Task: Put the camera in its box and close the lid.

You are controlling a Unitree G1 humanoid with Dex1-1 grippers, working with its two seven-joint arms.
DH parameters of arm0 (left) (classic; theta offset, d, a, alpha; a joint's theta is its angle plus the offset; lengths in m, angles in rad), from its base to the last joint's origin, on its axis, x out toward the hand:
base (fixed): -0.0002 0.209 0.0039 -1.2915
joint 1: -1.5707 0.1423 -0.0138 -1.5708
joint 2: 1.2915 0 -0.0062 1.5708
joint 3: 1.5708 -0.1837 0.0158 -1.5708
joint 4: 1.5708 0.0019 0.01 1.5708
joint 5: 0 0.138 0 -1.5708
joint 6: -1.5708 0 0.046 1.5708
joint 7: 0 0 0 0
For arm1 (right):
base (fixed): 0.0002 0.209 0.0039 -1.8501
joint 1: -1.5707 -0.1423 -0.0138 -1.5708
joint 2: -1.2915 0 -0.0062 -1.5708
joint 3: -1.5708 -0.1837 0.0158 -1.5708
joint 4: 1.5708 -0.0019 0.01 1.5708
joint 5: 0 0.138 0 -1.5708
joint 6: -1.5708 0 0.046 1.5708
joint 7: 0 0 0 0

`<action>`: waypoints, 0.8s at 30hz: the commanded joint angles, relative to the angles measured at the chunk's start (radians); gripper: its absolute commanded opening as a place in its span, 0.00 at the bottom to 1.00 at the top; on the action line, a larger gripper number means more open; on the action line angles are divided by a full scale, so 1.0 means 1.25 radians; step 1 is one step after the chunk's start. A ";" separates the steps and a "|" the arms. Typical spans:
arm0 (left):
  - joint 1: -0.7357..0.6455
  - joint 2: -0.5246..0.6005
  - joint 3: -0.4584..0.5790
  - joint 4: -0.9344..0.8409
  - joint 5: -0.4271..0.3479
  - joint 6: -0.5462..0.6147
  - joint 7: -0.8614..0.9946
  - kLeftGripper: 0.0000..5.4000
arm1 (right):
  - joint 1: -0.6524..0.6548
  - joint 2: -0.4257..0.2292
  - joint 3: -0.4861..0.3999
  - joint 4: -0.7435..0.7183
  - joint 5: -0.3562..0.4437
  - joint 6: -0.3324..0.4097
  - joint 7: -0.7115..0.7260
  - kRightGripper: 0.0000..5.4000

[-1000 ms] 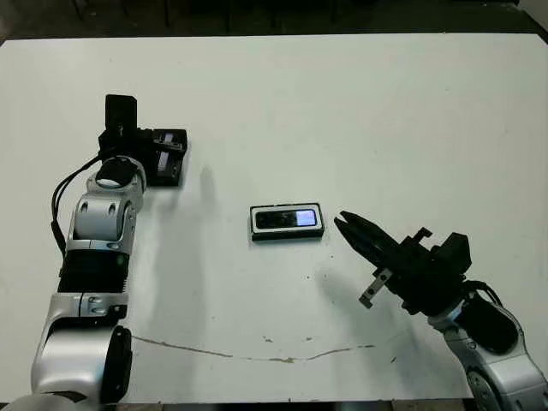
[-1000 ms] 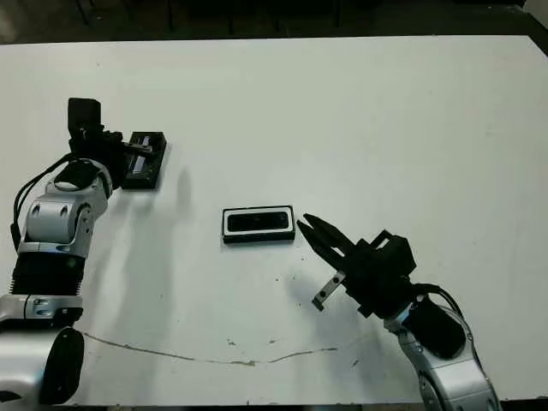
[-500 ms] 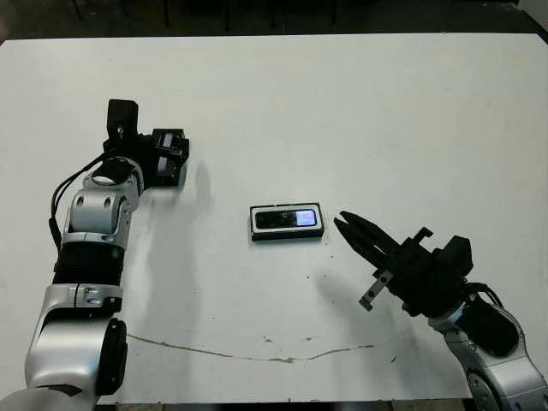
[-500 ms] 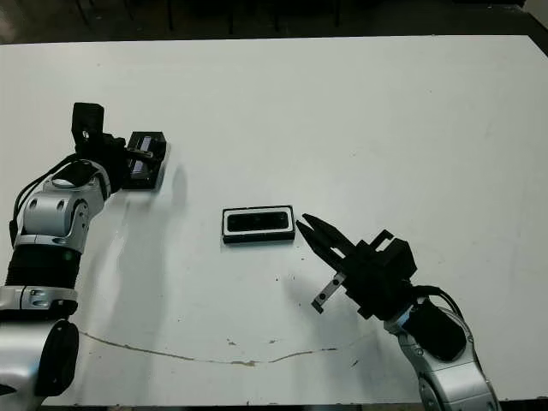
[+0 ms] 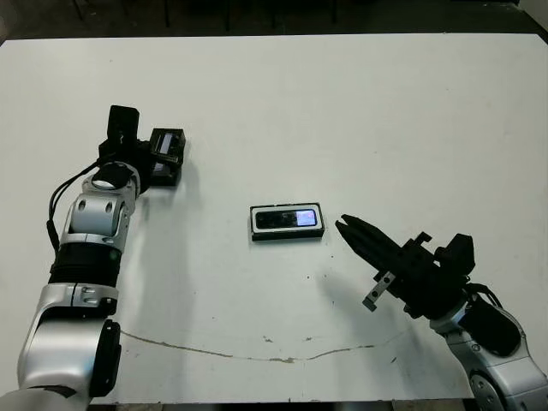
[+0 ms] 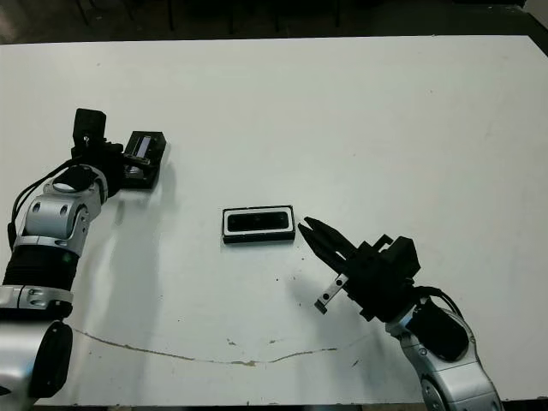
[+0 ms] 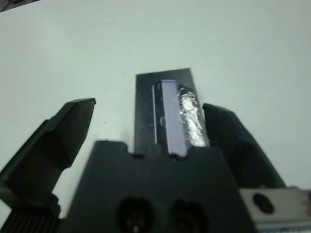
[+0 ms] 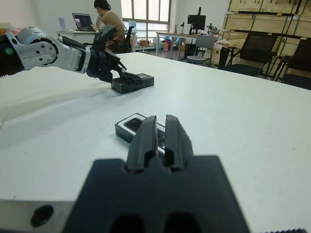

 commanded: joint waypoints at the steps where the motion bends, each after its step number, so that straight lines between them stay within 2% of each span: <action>1: 0.012 0.027 -0.020 0.029 0.015 0.025 -0.023 1.00 | 0.010 -0.016 -0.002 -0.004 -0.020 0.015 -0.004 0.00; 10: 0.022 0.021 -0.026 0.036 0.005 0.053 -0.041 1.00 | 0.013 -0.006 -0.002 0.002 0.004 0.006 0.004 0.00; 12: 0.022 0.015 -0.020 0.039 -0.006 0.070 -0.048 1.00 | 0.014 -0.007 -0.004 -0.002 0.020 0.027 0.002 0.00; 17: 0.025 0.003 -0.011 0.055 -0.026 0.106 -0.044 1.00 | 0.022 -0.011 -0.003 -0.019 -0.008 0.030 -0.018 0.00; 20: 0.027 -0.011 -0.018 0.055 -0.006 0.134 0.010 0.95 | 0.016 -0.007 -0.002 -0.001 -0.009 -0.004 -0.002 0.00; 24: 0.038 -0.023 -0.020 0.051 -0.004 0.137 0.045 0.81 | 0.014 -0.011 -0.004 -0.003 -0.008 0.004 -0.001 0.00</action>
